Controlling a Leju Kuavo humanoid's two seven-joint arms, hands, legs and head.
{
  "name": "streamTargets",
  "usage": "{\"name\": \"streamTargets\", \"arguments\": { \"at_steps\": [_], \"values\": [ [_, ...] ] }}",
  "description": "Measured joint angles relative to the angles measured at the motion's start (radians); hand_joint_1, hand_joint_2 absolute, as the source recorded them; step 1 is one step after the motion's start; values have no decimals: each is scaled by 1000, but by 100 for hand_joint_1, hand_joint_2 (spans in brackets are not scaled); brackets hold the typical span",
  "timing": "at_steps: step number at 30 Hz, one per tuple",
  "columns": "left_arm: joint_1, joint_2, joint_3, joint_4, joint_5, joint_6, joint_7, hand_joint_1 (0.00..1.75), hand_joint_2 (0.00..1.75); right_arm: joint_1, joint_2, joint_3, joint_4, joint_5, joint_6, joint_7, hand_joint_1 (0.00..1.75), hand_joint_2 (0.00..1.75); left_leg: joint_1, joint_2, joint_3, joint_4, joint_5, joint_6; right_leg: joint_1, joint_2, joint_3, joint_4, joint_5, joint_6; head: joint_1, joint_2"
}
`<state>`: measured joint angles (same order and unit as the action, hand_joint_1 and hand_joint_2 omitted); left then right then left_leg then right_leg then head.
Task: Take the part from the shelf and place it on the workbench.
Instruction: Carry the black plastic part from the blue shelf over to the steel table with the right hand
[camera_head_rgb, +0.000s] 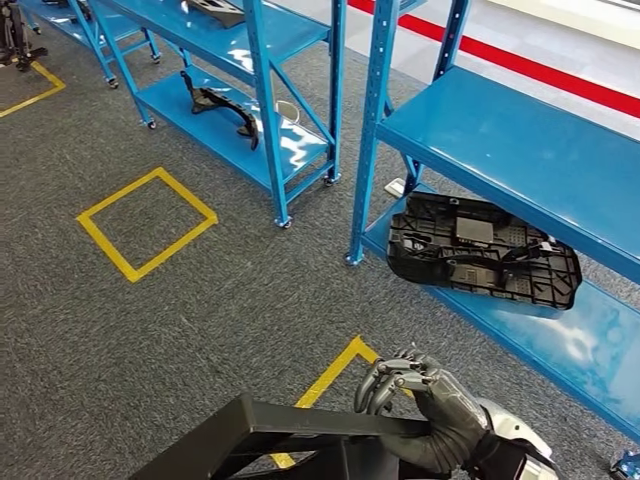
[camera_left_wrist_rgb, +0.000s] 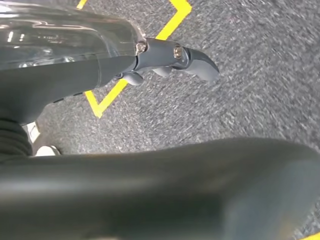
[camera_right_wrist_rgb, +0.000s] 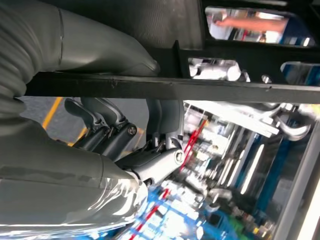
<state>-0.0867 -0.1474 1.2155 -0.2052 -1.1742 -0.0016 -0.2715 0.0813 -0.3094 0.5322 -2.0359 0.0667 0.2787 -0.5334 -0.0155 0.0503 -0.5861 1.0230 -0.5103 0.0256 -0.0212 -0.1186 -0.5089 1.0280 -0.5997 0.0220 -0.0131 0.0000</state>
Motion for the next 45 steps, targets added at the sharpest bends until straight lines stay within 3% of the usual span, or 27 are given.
{"name": "streamTargets", "arguments": {
  "at_steps": [2,4,6,7,8,10,12,14,15,17,19,21,22,23,25,27,29,30,32,34,36,37,38,40,41,43,45],
  "values": [
    [-3,0,0,0,6,1,-13,0,175,-26,-2,7,4,-6,8,3,175,175,7,-21,11,-17,9,11,-1,49,-17,54,-38,3,1,0],
    [-9,0,0,0,17,2,-25,0,175,-49,-4,15,15,-16,17,5,175,175,6,-45,13,-19,11,15,-1,101,-78,177,-92,3,2,0],
    [-11,0,1,0,31,2,-34,0,175,-71,-5,26,28,-28,25,6,175,175,5,-73,14,-17,9,16,-1,114,-128,255,-102,6,2,0],
    [-11,0,3,0,37,2,-38,0,175,-83,-5,31,34,-33,29,6,175,175,5,-88,15,-15,8,15,-1,116,-130,242,-77,8,2,0],
    [-10,1,5,0,43,2,-42,0,175,-94,-5,35,39,-39,31,6,175,175,6,-102,17,-12,6,13,-3,122,-114,192,-37,11,2,0],
    [-11,1,8,0,49,2,-47,0,175,-111,-5,42,49,-48,34,5,175,175,8,-131,14,1,-1,4,-8,163,-68,72,28,13,2,0],
    [-10,2,8,0,51,3,-49,0,175,-121,-6,48,57,-56,35,3,175,175,11,-157,3,13,-5,-5,-10,195,-49,20,41,6,1,0],
    [-4,4,9,0,50,6,-51,0,175,-130,-7,52,62,-62,33,-2,175,175,14,-180,-4,14,-3,-13,-8,183,-48,17,39,-6,1,0],
    [-1,5,9,0,50,7,-53,0,175,-134,-7,54,64,-65,32,-4,175,175,14,-179,-7,18,-6,-17,-8,171,-45,15,39,-11,0,0],
    [0,9,9,0,49,9,-58,0,175,-138,-6,56,66,-69,28,-10,175,175,13,-137,-33,69,-36,-26,-11,142,-38,11,38,-23,-1,0],
    [-5,14,8,0,48,10,-61,0,175,-137,-6,58,69,-70,23,-18,175,175,16,-81,-96,192,-91,-37,-9,111,-34,10,33,-29,-1,0],
    [-5,17,8,0,45,10,-63,0,175,-136,-6,59,73,-70,19,-23,175,175,20,-63,-149,286,-113,-44,-8,82,-30,10,27,-31,-1,0],
    [-4,18,8,0,44,10,-63,0,175,-135,-6,60,74,-71,17,-24,175,175,22,-59,-149,282,-97,-44,-8,68,-26,10,24,-30,-1,0],
    [-3,20,8,0,43,10,-64,0,175,-135,-6,61,75,-71,15,-25,175,175,23,-54,-131,240,-65,-43,-7,56,-20,10,19,-28,-1,0],
    [-6,23,8,0,43,10,-67,0,175,-135,-6,62,75,-71,14,-29,175,175,16,-18,-68,110,0,-34,-6,33,-7,9,9,-22,-1,0],
    [-15,28,8,0,44,10,-69,0,175,-135,-6,63,77,-71,15,-34,175,175,4,16,-34,37,18,-23,-2,13,0,7,2,-13,-2,0],
    [-22,33,8,0,46,11,-71,0,175,-138,-6,65,79,-71,18,-35,175,175,-2,8,-34,27,12,-13,-1,-7,5,1,-2,-3,-1,0],
    [-22,35,8,0,47,11,-72,0,175,-140,-6,67,80,-71,20,-35,175,175,-1,-2,-32,22,14,-9,-2,-5,11,0,-6,2,-1,0],
    [-26,38,8,0,49,11,-73,0,175,-144,-6,70,83,-71,25,-35,175,175,5,-23,-21,8,17,1,-3,44,1,37,-35,5,-1,0],
    [-34,40,8,0,50,12,-72,0,175,-143,-7,72,87,-72,28,-36,175,175,8,-45,-15,3,17,8,-3,102,-58,151,-89,1,0,0],
    [-36,41,8,0,49,13,-71,0,175,-137,-7,75,93,-71,28,-38,175,175,6,-72,-11,3,15,11,-2,114,-128,262,-118,0,1,0],
    [-35,42,8,0,49,13,-69,0,175,-134,-7,77,95,-71,26,-39,175,175,5,-86,-9,4,13,12,-1,115,-143,273,-102,1,0,0],
    [-32,42,8,0,48,13,-68,0,175,-131,-7,78,97,-71,25,-41,175,175,5,-101,-5,5,11,11,-1,119,-139,243,-67,2,1,0],
    [-28,43,8,0,46,12,-66,0,175,-127,-7,80,99,-71,23,-44,175,175,7,-130,1,11,3,5,-4,153,-99,118,17,2,0,0],
    [-28,43,8,0,46,12,-65,0,175,-125,-7,80,99,-72,22,-46,175,175,8,-145,0,15,0,0,-6,176,-81,67,43,1,1,0],
    [-25,44,8,0,46,11,-63,0,175,-119,-7,80,99,-72,21,-49,175,175,11,-170,-8,20,-3,-8,-6,202,-68,28,51,-3,0,0],
    [-18,45,8,0,46,10,-62,0,175,-119,-6,80,99,-72,20,-52,175,175,15,-186,-12,19,-2,-16,-4,182,-64,22,51,-12,0,0]
  ]
}}
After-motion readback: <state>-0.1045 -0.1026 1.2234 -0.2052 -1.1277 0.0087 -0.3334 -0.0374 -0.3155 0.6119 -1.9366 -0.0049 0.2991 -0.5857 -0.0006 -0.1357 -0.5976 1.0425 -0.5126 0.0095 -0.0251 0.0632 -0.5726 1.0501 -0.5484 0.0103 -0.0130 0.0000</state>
